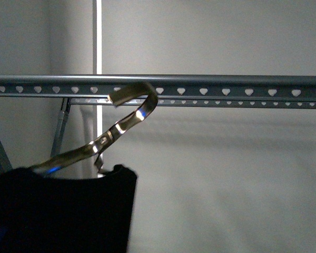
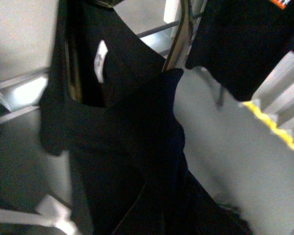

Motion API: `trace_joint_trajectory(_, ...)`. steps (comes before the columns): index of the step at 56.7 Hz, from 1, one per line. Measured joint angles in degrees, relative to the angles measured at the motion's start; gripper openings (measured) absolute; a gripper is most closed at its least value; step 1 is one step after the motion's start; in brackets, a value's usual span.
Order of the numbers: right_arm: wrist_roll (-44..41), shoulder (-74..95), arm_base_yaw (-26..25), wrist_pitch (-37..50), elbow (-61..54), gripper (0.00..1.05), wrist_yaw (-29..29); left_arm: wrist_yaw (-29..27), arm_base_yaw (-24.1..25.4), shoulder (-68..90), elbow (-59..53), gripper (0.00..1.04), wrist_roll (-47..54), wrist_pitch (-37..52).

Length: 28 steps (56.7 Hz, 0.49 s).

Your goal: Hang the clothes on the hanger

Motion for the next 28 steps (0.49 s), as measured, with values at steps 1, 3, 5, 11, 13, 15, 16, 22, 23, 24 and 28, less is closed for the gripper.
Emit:
trace_joint_trajectory(1,0.02,0.00,0.00,0.00,0.00,0.97,0.00,0.15,0.00,0.44,0.52,0.04,1.46,0.39)
trace_joint_trajectory(3,0.00,0.00,0.00,0.00,0.00,0.97,0.00,1.66,0.00,2.32,2.16,0.04,7.50,2.29)
trace_joint_trajectory(5,0.00,0.00,0.00,0.00,0.00,0.97,-0.04,2.62,0.07,3.34,3.06,0.04,10.80,2.97)
trace_joint_trajectory(11,0.00,0.00,0.00,0.00,0.00,0.97,-0.04,5.75,0.24,9.51,9.62,0.04,29.00,2.91)
trace_joint_trajectory(13,0.00,0.00,0.00,0.00,0.00,0.97,-0.02,6.88,0.48,11.82,12.07,0.04,35.95,1.92)
trace_joint_trajectory(15,0.00,0.00,0.00,0.00,0.00,0.97,-0.02,7.98,0.63,13.16,13.31,0.04,40.46,1.84)
trace_joint_trajectory(16,0.00,0.00,0.00,0.00,0.00,0.97,0.00,8.83,0.70,14.49,14.49,0.04,44.11,1.46)
trace_joint_trajectory(22,0.00,0.00,0.00,0.00,0.00,0.97,0.00,8.83,-0.04,20.11,18.82,0.04,63.14,0.81)
trace_joint_trajectory(23,0.00,0.00,0.00,0.00,0.00,0.97,0.00,8.87,-0.31,20.85,19.19,0.04,65.07,1.46)
trace_joint_trajectory(24,0.00,0.00,0.00,0.00,0.00,0.97,0.00,8.85,-0.46,21.22,19.32,0.04,66.84,1.86)
trace_joint_trajectory(28,0.00,0.00,0.00,0.00,0.00,0.97,-0.02,8.81,-1.79,23.52,20.39,0.04,74.05,5.25)
